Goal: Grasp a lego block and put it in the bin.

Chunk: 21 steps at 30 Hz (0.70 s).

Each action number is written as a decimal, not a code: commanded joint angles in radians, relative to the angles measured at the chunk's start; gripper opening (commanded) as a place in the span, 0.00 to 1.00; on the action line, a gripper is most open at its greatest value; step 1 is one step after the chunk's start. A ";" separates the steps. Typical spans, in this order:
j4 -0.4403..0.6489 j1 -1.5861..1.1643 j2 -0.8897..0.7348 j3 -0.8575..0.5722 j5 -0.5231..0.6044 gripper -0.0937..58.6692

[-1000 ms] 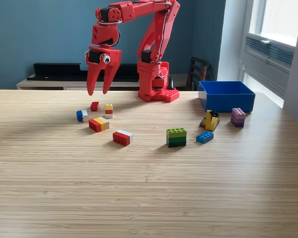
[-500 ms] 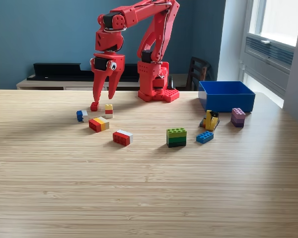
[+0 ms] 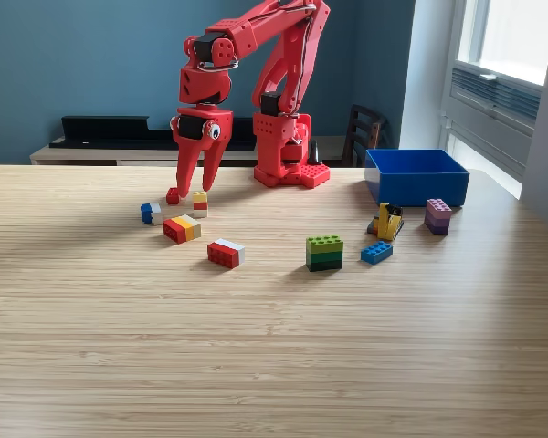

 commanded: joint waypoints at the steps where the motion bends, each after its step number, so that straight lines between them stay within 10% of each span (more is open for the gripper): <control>1: -0.041 -0.003 0.018 0.023 -0.003 0.41; 21: -0.097 -0.002 -0.256 -0.077 0.124 0.34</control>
